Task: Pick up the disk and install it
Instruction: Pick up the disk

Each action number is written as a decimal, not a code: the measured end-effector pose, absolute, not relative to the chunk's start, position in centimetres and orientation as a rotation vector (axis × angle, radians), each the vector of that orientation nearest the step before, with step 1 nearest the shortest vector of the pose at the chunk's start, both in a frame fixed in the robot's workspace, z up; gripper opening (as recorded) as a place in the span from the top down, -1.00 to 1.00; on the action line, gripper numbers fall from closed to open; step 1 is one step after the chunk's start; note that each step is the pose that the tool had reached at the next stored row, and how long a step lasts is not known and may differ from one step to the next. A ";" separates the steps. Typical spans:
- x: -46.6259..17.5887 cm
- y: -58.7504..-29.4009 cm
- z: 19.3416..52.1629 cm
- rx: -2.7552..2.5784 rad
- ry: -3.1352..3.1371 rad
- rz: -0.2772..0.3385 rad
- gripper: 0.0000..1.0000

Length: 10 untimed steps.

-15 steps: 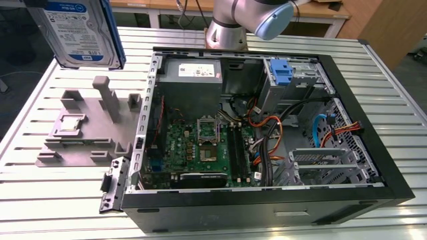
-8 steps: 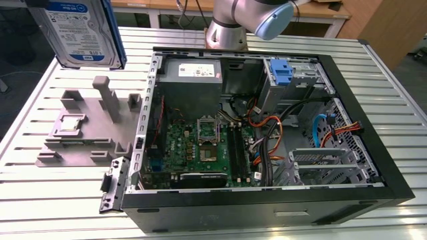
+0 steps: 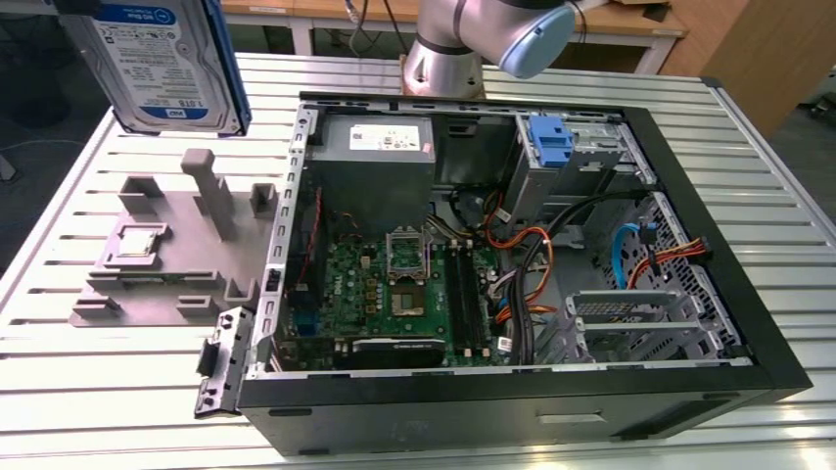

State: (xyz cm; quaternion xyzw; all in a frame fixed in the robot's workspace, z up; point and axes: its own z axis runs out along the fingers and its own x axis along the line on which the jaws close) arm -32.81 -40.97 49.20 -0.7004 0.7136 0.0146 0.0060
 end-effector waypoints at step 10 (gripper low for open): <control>-32.4 -41.0 49.2 -2.192 2.233 0.046 0.26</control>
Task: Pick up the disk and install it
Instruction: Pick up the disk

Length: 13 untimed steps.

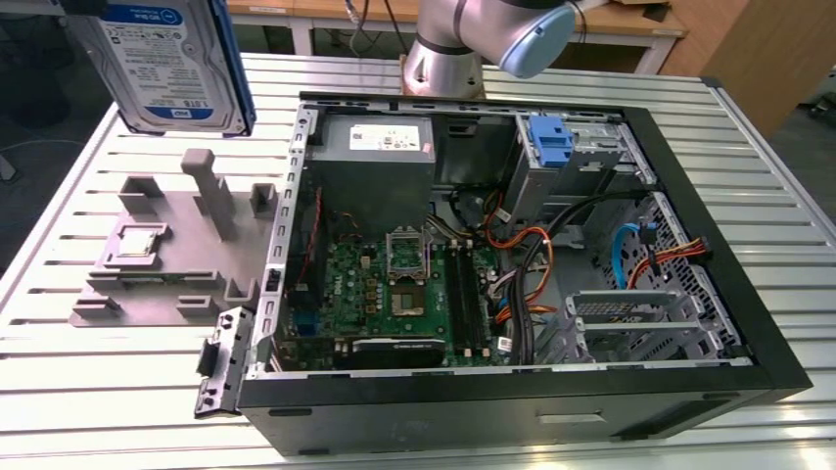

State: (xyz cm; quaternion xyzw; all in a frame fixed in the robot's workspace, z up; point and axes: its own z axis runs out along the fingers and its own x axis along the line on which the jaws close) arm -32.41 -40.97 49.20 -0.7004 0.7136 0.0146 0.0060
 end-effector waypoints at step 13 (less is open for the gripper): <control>-32.0 -41.0 49.2 -2.192 2.233 0.046 0.26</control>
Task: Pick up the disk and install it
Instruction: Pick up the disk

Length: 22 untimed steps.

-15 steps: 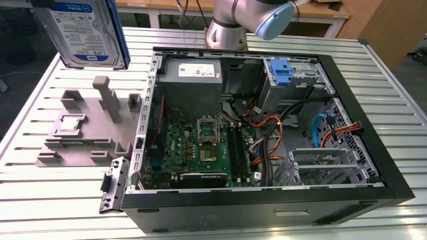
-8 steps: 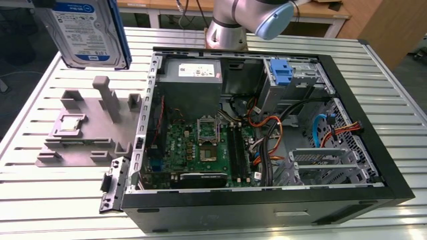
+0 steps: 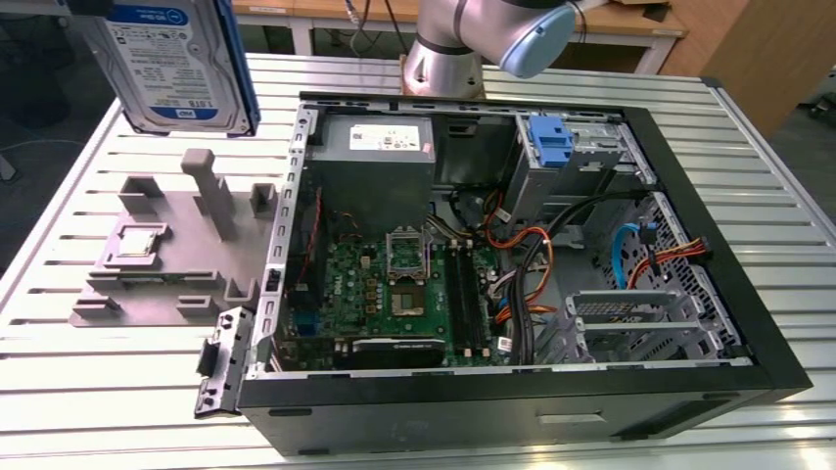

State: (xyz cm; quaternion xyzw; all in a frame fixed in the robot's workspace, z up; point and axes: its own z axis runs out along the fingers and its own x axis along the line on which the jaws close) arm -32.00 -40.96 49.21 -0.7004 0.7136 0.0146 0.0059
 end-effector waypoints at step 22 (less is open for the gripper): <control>-31.4 -41.0 49.2 -2.192 2.233 0.046 0.26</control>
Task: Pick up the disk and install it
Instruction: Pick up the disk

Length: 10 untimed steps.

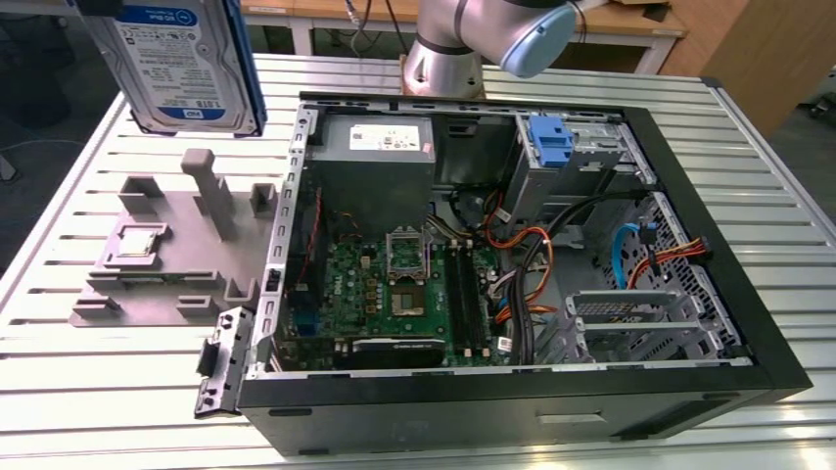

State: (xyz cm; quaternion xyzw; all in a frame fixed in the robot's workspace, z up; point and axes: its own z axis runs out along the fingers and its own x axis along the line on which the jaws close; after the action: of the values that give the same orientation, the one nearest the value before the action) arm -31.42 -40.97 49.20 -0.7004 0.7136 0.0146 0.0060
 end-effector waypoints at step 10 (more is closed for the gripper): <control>-31.2 -41.0 49.2 -2.192 2.233 0.046 0.26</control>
State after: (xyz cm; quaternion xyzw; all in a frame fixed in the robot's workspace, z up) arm -31.21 -40.97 49.20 -0.7003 0.7136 0.0146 0.0060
